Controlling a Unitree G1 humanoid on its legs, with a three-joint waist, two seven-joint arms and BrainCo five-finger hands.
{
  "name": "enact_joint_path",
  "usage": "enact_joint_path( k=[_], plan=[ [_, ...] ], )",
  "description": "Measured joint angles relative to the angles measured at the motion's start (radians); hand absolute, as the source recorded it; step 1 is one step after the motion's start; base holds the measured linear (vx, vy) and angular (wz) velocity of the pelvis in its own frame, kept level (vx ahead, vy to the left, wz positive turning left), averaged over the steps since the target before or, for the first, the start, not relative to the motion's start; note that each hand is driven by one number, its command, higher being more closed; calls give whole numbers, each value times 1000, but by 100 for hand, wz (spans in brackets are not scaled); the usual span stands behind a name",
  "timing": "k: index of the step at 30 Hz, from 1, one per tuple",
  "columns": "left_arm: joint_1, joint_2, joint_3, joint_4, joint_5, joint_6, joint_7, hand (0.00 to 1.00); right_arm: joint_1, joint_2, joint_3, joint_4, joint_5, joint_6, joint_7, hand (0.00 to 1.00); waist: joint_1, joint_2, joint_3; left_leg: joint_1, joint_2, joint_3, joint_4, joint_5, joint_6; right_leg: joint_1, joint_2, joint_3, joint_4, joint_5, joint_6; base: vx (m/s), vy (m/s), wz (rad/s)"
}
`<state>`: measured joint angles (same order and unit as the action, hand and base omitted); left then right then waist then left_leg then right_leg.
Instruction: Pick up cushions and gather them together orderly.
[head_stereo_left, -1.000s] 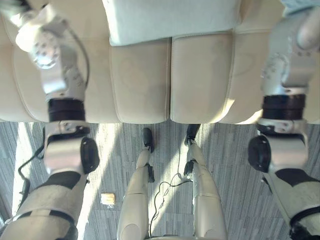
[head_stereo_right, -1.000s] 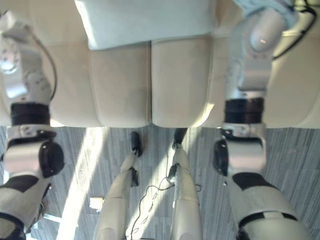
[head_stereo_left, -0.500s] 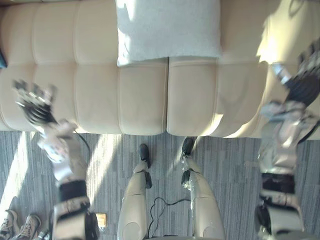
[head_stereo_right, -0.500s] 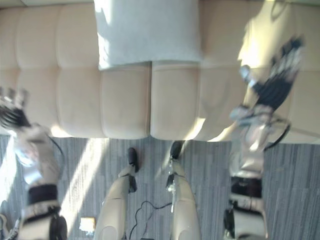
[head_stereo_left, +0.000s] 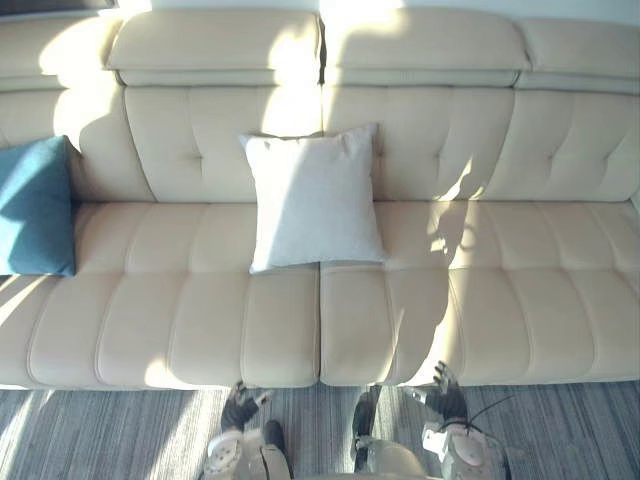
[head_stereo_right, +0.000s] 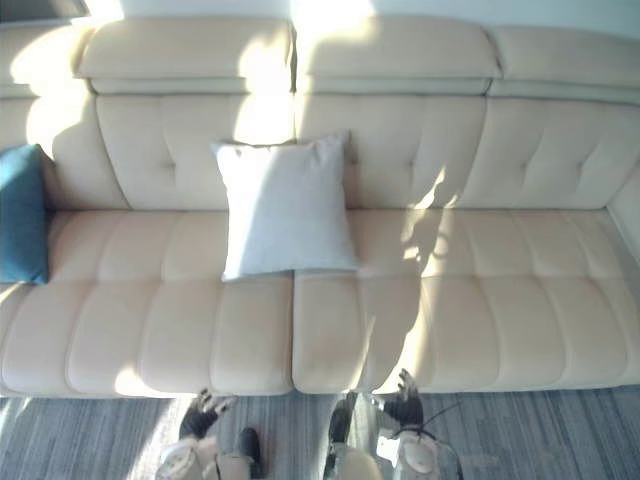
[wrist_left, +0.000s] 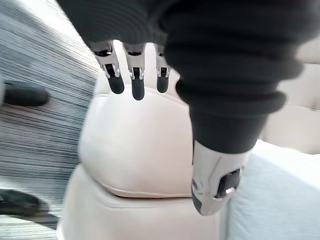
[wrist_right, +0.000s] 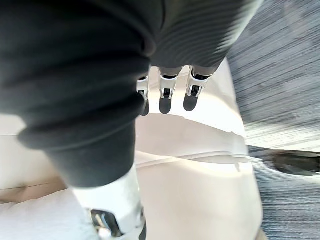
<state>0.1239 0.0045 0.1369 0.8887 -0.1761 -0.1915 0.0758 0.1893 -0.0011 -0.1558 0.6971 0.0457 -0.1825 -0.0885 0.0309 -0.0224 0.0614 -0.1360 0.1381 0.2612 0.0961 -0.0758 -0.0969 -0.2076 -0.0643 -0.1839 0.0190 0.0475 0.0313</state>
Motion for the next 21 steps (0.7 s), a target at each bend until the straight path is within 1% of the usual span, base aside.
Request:
enact_joint_path(
  k=[3,8,11,12,13,14,15,16,17,18,19,20,21],
  plan=[
    [1,6,42,63,2,5,0,0,2,-1,-11,86,-2,17,5,0,-1,5,-21,57,-17,-2,-42,6,3,60,-2,5,-56,27,1,79,35,-5],
    [-1,21,40,87,43,12,0,0,-14,-2,-37,149,-4,33,7,0,-9,3,-24,86,-43,-5,-58,9,6,93,-13,14,-81,44,13,46,40,0],
    [-16,23,36,99,60,17,1,0,-44,-1,-26,154,-4,39,7,0,-9,1,-15,97,-41,13,-52,7,8,70,-16,32,-30,40,16,-17,29,-21],
    [-28,27,21,99,59,25,4,0,-63,-2,-23,154,-4,39,6,0,-10,1,-12,85,-35,28,-34,3,16,29,-22,36,37,34,22,-77,37,-21],
    [-40,27,13,97,59,30,5,0,-73,-3,-16,153,-4,39,4,0,-10,-2,-8,68,-29,37,-16,1,22,3,-22,45,72,39,30,-119,36,-18],
    [-48,26,10,91,59,30,5,0,-82,-3,-10,153,-4,39,4,0,-4,3,0,60,-17,45,-11,1,34,-6,-22,52,98,22,46,-135,35,7],
    [-58,26,11,80,59,31,6,0,-100,2,1,149,-4,45,3,0,-9,3,20,51,-15,40,-1,4,38,-61,-53,40,339,-108,13,-128,9,31],
    [-57,27,10,72,58,31,6,0,-89,6,3,150,-4,50,4,0,-14,-8,18,50,-13,22,18,6,37,-84,-84,38,555,-185,30,-59,-52,45],
    [-53,32,14,64,58,31,9,0,-83,8,3,151,-4,52,4,0,-13,-16,15,46,-10,6,35,7,35,-70,-107,39,651,-208,48,-20,-145,50],
    [-41,40,19,61,58,32,8,0,-84,9,4,152,-4,52,4,0,-13,-33,6,11,-8,-5,70,8,34,-45,-141,49,706,-219,67,-29,-183,37],
    [-40,43,24,58,58,32,8,0,-87,9,4,152,-4,52,4,0,-12,-41,3,-8,-8,-11,90,8,33,-35,-156,57,706,-221,73,-107,-312,28],
    [-55,38,43,47,57,36,15,0,-113,6,2,149,-5,56,-3,0,3,-53,10,-75,17,-17,144,19,17,-5,-136,57,609,-269,95,-134,-291,-4],
    [-54,24,44,46,57,41,16,0,-127,1,3,142,-5,56,-7,0,18,-30,19,-89,39,-14,143,30,4,8,-108,44,547,-276,94,-143,-279,-18]
  ],
)
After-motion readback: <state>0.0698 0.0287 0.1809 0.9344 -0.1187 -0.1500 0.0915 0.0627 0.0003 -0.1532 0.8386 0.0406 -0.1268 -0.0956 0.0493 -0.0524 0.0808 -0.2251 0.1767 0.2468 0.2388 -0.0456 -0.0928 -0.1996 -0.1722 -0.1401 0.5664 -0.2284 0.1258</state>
